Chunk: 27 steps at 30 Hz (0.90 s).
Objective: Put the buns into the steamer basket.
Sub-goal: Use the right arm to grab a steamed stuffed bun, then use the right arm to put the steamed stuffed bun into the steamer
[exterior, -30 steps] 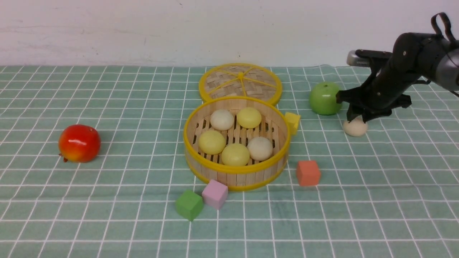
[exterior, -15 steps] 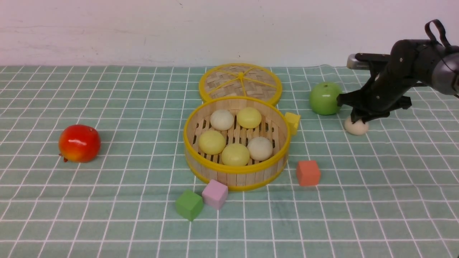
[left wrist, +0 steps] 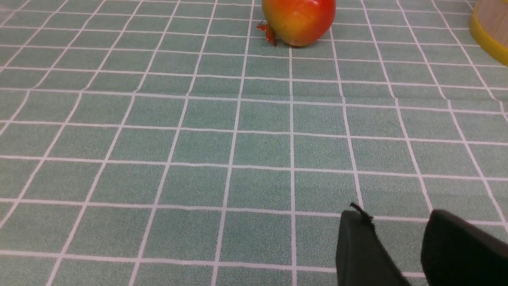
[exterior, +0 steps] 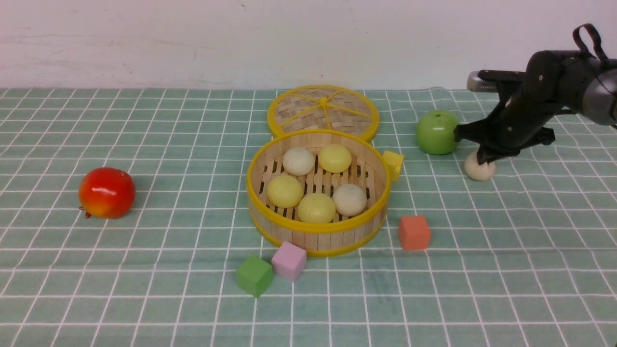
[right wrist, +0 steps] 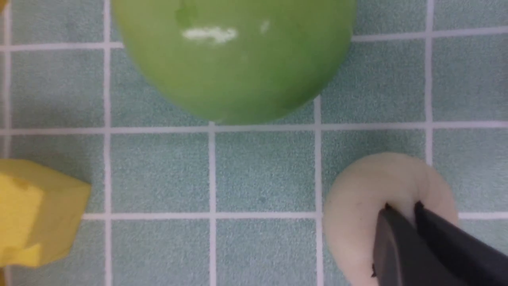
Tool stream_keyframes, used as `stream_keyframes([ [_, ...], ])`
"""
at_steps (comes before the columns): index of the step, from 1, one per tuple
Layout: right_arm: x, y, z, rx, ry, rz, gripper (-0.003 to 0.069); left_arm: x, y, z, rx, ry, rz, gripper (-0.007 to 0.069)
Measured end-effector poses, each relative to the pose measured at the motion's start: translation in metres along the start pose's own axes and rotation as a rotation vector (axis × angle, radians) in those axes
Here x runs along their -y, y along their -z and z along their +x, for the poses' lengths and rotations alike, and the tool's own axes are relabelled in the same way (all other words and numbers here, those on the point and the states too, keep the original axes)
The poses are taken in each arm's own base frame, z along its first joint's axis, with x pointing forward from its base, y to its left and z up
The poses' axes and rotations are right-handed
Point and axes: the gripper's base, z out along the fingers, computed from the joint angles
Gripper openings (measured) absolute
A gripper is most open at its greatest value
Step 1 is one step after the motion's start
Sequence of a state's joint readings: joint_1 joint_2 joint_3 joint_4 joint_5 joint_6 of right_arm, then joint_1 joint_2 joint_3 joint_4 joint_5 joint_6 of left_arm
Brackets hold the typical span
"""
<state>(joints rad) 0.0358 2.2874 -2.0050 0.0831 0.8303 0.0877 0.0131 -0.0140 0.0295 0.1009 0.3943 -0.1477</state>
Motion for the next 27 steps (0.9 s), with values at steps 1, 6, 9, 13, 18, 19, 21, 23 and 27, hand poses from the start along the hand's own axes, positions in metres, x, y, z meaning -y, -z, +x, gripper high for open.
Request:
stream_keyframes([
  [1, -0.002, 0.005, -0.002, 0.007, 0.004, -0.009, 0.0003, 0.0, 0.0, 0.0, 0.0, 0.0, 0.0, 0.0238],
  [6, -0.036, 0.056, -0.011, 0.066, 0.078, -0.113, 0.0003, 0.0, 0.0, 0.0, 0.0, 0.0, 0.0, 0.0238],
  [9, -0.064, 0.079, -0.008, 0.079, 0.126, -0.187, 0.0003, 0.0, 0.0, 0.0, 0.0, 0.0, 0.0, 0.0238],
  [13, -0.105, 0.088, 0.003, 0.054, 0.172, -0.283, 0.0003, 0.0, 0.0, 0.0, 0.0, 0.0, 0.0, 0.0238],
  [18, -0.144, 0.08, 0.021, 0.017, 0.23, -0.336, 0.0003, 0.0, 0.0, 0.0, 0.0, 0.0, 0.0, 0.0238],
  [19, -0.148, 0.078, 0.022, 0.017, 0.235, -0.34, 0.0003, 0.0, 0.0, 0.0, 0.0, 0.0, 0.0, 0.0238],
  [21, -0.153, 0.071, 0.026, 0.01, 0.241, -0.344, 0.0003, 0.0, 0.0, 0.0, 0.0, 0.0, 0.0, 0.0238],
  [23, -0.155, 0.067, 0.027, 0.007, 0.24, -0.345, 0.0003, 0.0, 0.0, 0.0, 0.0, 0.0, 0.0, 0.0238],
  [27, -0.155, 0.049, 0.032, -0.021, 0.237, -0.337, 0.0003, 0.0, 0.0, 0.0, 0.0, 0.0, 0.0, 0.0238],
])
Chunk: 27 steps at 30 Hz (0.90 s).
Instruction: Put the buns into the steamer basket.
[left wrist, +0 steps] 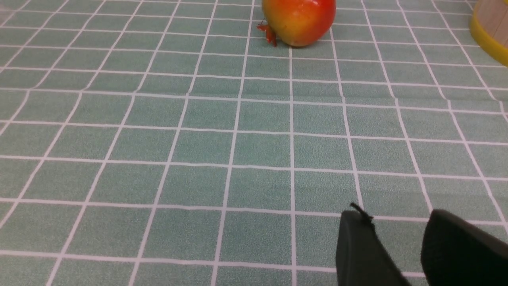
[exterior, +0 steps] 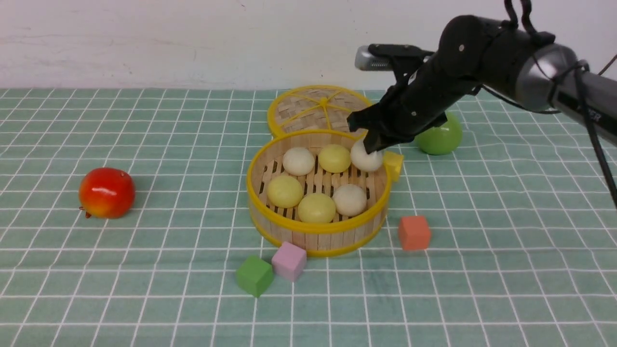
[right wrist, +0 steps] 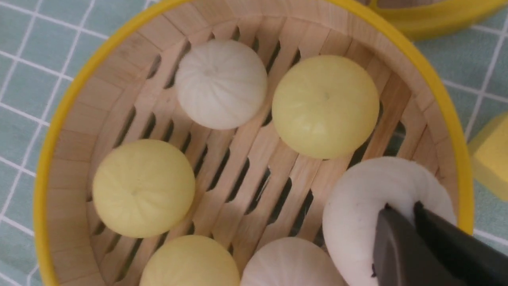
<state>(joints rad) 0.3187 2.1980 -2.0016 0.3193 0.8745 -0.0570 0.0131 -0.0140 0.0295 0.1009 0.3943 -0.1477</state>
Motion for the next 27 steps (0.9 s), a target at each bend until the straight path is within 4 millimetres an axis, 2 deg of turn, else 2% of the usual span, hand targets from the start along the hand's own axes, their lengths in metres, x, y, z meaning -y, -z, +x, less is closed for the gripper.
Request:
stream_keyframes([
  [6, 0.008, -0.023, 0.007, -0.032, -0.024, 0.012, 0.0012, 0.0, 0.0, 0.0, 0.0, 0.0, 0.0, 0.0238],
  [9, 0.01, -0.03, 0.009, -0.036, -0.03, 0.022, 0.0048, 0.0, 0.0, 0.0, 0.0, 0.0, 0.0, 0.0238],
  [11, 0.011, -0.03, 0.009, -0.035, -0.029, 0.023, 0.0086, 0.0, 0.0, 0.0, 0.0, 0.0, 0.0, 0.0238],
  [14, 0.01, -0.03, 0.01, -0.041, -0.031, 0.022, 0.0189, 0.0, 0.0, 0.0, 0.0, 0.0, 0.0, 0.0238],
  [15, 0.01, -0.03, 0.01, -0.042, -0.031, 0.022, 0.0197, 0.0, 0.0, 0.0, 0.0, 0.0, 0.0, 0.0238],
  [17, 0.008, -0.022, 0.008, -0.041, -0.03, 0.016, 0.0314, 0.0, 0.0, 0.0, 0.0, 0.0, 0.0, 0.0238],
  [19, 0.005, -0.015, 0.006, -0.035, -0.027, 0.012, 0.035, 0.0, 0.0, 0.0, 0.0, 0.0, 0.0, 0.0238],
  [21, -0.003, 0.011, -0.002, 0.008, -0.014, 0.003, 0.0414, 0.0, 0.0, 0.0, 0.0, 0.0, 0.0, 0.0238],
  [23, -0.012, 0.041, -0.009, 0.052, 0.002, -0.007, 0.0436, 0.0, 0.0, 0.0, 0.0, 0.0, 0.0, 0.0238],
  [25, -0.019, 0.072, -0.014, 0.092, 0.017, -0.011, 0.0435, 0.0, 0.0, 0.0, 0.0, 0.0, 0.0, 0.0238],
  [27, -0.025, 0.113, -0.017, 0.139, 0.041, -0.005, 0.0405, 0.0, 0.0, 0.0, 0.0, 0.0, 0.0, 0.0238],
])
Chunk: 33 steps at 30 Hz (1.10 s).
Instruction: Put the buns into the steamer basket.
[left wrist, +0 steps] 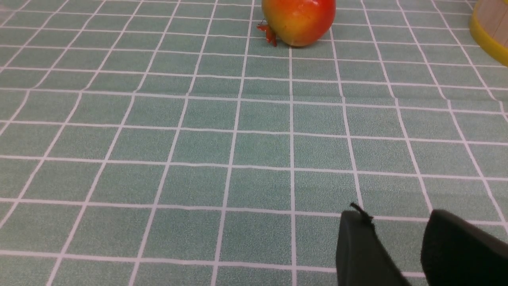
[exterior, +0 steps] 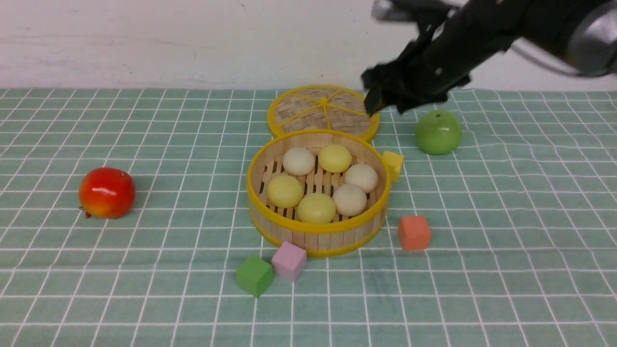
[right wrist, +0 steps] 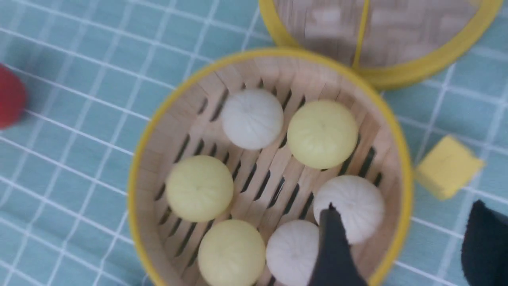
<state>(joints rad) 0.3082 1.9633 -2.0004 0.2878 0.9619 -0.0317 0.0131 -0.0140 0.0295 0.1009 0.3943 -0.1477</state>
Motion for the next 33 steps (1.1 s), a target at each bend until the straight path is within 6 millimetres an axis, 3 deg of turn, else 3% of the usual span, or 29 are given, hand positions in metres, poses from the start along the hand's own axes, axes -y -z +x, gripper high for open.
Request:
stream_keyframes([
  [1, 0.0, 0.004, -0.001, 0.004, 0.001, 0.0, 0.0405, 0.0, 0.0, 0.0, 0.0, 0.0, 0.0, 0.0238],
  [4, -0.007, 0.069, -0.006, 0.056, 0.051, 0.042, 0.0284, 0.0, 0.0, 0.0, 0.0, 0.0, 0.0, 0.0238],
  [8, -0.013, 0.133, 0.002, 0.106, 0.086, 0.134, 0.0084, 0.0, 0.0, 0.0, 0.0, 0.0, 0.0, 0.0238],
  [11, -0.01, 0.158, 0.016, 0.112, 0.06, 0.212, -0.0008, 0.0, 0.0, 0.0, 0.0, 0.0, 0.0, 0.0238],
  [13, -0.005, 0.175, 0.031, 0.113, 0.041, 0.274, -0.002, 0.0, 0.0, 0.0, 0.0, 0.0, 0.0, 0.0238],
  [25, 0.002, 0.205, 0.125, -0.027, 0.016, 0.325, -0.002, 0.0, 0.0, 0.0, 0.0, 0.0, 0.0, 0.0238],
  [33, 0.002, 0.211, 0.139, -0.103, -0.001, 0.331, -0.0017, 0.0, 0.0, 0.0, 0.0, 0.0, 0.0, 0.0238],
])
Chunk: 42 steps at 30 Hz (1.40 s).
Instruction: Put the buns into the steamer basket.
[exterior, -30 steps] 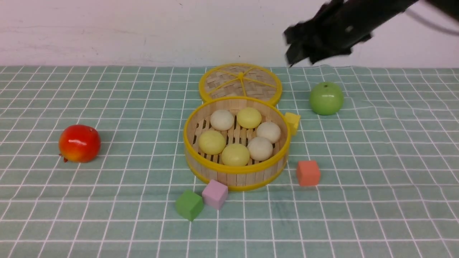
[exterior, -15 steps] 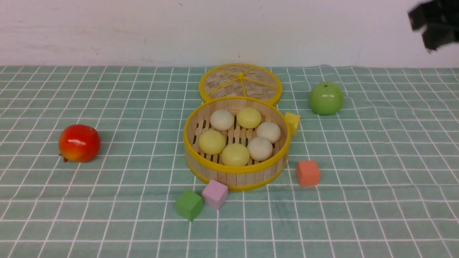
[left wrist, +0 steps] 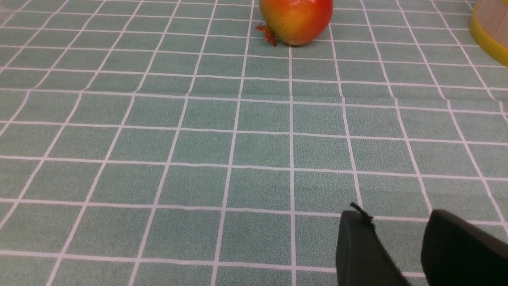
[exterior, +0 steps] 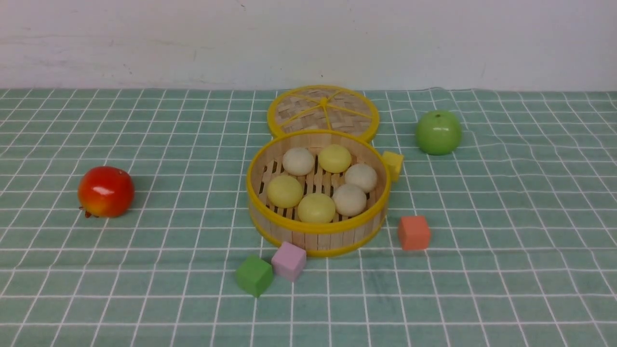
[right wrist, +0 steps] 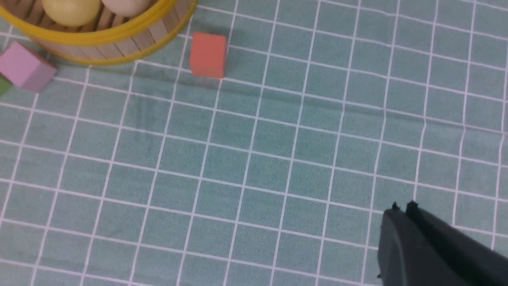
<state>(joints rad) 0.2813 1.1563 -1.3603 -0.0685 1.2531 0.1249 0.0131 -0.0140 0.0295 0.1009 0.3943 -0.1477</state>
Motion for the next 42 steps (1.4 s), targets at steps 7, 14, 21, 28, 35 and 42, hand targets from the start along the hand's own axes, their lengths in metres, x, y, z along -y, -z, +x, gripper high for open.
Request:
stream_keyframes([
  [7, 0.0, 0.0, 0.0, -0.001, 0.0, 0.0, -0.001, 0.0, 0.0, 0.0, 0.0, 0.0, 0.0, 0.0238],
  [14, 0.003, 0.018, 0.007, 0.051, 0.004, 0.002, -0.001, 0.0, 0.0, 0.0, 0.0, 0.0, 0.0, 0.0238],
  [21, 0.024, 0.05, 0.053, 0.401, 0.0, 0.083, -0.0003, 0.0, 0.0, 0.0, 0.0, 0.0, 0.0, 0.0238],
  [28, 0.034, 0.004, 0.16, 0.591, -0.053, 0.168, 0.0, 0.0, 0.0, 0.0, 0.0, 0.0, 0.0, 0.0238],
  [35, 0.034, -0.071, 0.241, 0.635, -0.068, 0.199, 0.0006, 0.0, 0.0, 0.0, 0.0, 0.0, 0.0, 0.0238],
  [42, 0.034, -0.108, 0.267, 0.639, -0.089, 0.194, 0.0014, 0.0, 0.0, 0.0, 0.002, 0.0, 0.0, 0.0238],
])
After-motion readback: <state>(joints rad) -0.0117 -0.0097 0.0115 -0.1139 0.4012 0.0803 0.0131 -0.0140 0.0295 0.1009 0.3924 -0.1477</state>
